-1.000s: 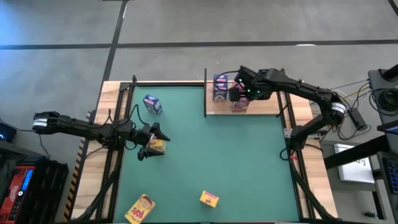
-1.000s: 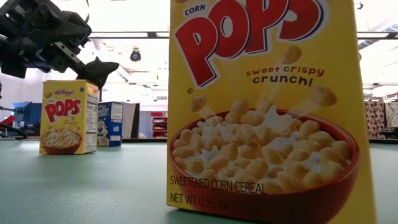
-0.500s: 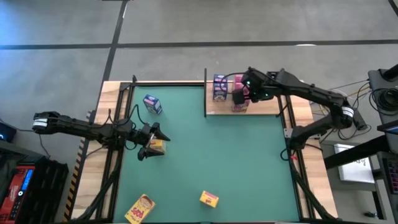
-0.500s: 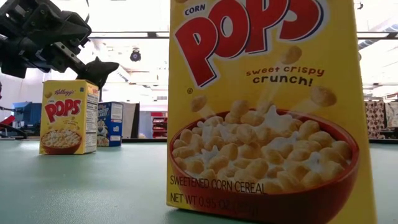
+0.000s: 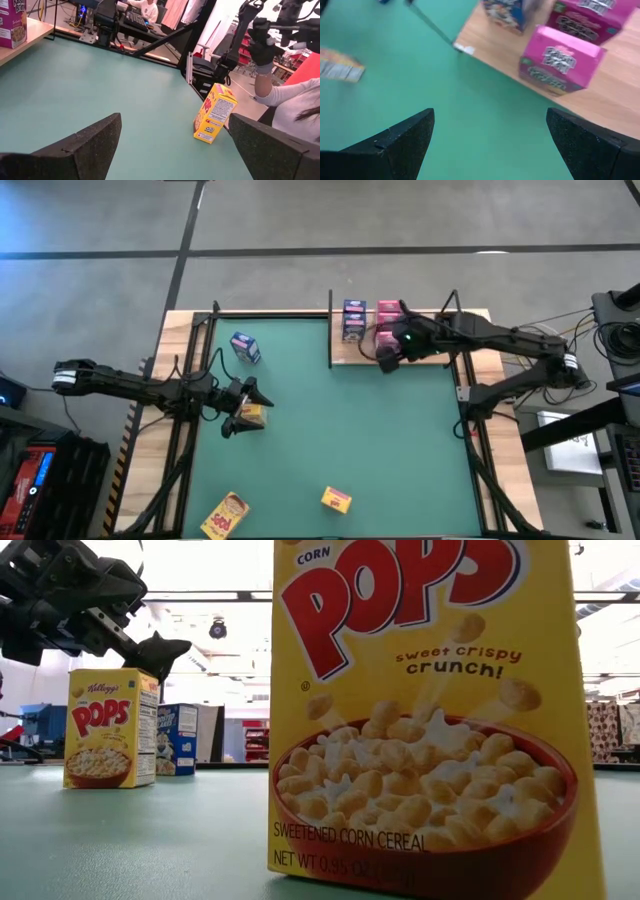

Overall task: Stack cereal on shelf
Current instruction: Move the middle left yellow cereal box to the center

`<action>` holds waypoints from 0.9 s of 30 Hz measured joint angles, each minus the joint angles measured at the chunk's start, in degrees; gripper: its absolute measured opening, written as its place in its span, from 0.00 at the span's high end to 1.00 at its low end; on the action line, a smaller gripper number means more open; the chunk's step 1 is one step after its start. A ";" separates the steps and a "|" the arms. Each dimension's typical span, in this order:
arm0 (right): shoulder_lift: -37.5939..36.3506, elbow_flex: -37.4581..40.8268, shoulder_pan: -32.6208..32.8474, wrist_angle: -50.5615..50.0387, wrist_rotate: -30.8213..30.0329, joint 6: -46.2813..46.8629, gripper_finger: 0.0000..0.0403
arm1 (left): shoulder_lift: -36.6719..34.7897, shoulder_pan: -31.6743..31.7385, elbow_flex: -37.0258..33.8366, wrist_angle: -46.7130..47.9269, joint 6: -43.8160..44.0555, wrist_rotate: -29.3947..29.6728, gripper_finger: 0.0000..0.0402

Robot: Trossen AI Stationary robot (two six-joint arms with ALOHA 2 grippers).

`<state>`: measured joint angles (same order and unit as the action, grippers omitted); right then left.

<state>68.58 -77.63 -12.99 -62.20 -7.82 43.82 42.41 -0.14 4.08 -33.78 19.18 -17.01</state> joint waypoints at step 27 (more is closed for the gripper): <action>-28.72 52.08 15.52 58.26 -1.29 -12.45 0.07 | 0.00 0.01 0.00 0.01 0.01 0.01 0.12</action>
<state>39.86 -25.55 2.52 -3.94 -9.11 31.37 42.41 -0.12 4.08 -33.77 19.19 -17.00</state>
